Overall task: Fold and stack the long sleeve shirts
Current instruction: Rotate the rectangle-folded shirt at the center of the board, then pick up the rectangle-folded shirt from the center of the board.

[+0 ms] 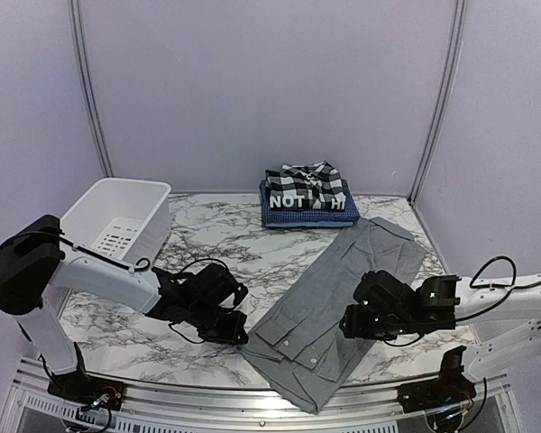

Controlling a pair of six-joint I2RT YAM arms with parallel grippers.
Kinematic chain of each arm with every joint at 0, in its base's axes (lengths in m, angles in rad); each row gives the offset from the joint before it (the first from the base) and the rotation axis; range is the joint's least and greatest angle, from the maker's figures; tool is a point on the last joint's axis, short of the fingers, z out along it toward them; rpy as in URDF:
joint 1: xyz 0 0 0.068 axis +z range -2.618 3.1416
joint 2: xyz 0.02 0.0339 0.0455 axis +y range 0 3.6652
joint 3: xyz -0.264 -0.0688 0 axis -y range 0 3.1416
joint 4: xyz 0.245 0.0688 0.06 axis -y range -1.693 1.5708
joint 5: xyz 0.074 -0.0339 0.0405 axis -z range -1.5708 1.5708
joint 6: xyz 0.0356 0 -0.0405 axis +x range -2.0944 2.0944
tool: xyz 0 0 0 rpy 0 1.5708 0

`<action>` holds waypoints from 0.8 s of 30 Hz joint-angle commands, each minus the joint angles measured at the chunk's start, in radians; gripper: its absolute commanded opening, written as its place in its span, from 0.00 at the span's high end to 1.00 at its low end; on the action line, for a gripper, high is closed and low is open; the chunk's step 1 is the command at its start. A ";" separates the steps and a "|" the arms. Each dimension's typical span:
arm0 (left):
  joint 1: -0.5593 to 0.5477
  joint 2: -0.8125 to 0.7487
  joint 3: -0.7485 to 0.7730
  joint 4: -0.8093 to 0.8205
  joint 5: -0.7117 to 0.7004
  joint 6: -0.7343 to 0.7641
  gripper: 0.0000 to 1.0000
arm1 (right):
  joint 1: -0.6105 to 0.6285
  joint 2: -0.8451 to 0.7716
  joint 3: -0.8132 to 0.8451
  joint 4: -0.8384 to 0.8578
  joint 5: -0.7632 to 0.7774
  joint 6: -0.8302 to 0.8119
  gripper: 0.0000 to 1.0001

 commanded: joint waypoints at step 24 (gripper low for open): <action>0.006 -0.082 0.130 -0.258 0.034 0.225 0.55 | 0.563 -0.030 -0.032 -0.020 0.093 0.749 0.40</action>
